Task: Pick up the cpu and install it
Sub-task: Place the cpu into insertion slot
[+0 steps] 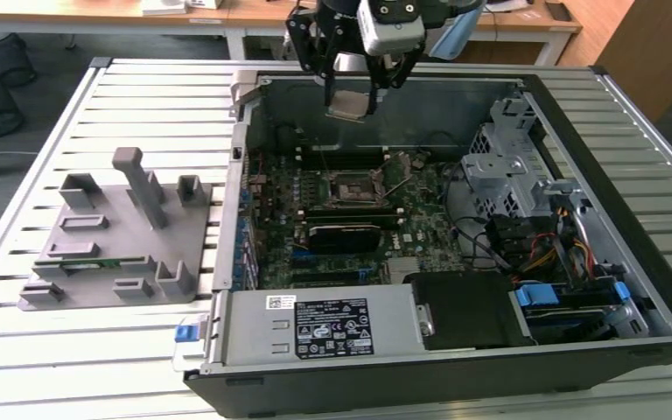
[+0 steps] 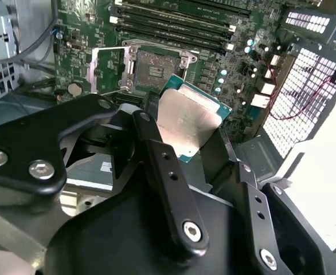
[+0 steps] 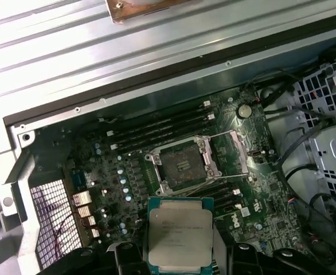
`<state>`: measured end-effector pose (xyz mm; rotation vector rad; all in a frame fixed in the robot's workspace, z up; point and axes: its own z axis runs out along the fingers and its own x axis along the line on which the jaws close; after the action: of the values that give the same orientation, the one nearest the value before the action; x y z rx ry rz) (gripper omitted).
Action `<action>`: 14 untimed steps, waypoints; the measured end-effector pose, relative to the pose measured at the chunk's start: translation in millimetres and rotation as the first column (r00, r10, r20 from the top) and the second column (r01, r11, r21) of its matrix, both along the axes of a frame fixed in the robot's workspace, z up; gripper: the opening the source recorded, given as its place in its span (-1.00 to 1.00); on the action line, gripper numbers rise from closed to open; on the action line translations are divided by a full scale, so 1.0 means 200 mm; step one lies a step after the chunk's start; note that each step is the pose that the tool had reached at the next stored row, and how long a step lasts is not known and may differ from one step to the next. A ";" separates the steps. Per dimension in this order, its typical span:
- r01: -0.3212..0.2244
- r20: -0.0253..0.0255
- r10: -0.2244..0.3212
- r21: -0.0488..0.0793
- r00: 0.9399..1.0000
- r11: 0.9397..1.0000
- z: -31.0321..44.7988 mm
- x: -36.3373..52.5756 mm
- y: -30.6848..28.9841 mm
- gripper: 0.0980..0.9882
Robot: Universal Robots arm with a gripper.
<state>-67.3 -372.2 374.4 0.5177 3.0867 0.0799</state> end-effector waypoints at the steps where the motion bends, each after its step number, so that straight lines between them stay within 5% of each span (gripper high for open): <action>1: 0.013 0.000 -0.013 0.000 1.000 1.000 -0.001 0.000 0.001 -0.01; 7: 0.101 0.000 -0.101 0.000 0.995 0.995 -0.007 0.000 0.003 -0.01; 14: 0.209 0.000 -0.209 0.000 0.978 0.978 -0.013 0.000 0.005 -0.01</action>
<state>-67.3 -371.2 371.8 0.8386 3.0101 0.0770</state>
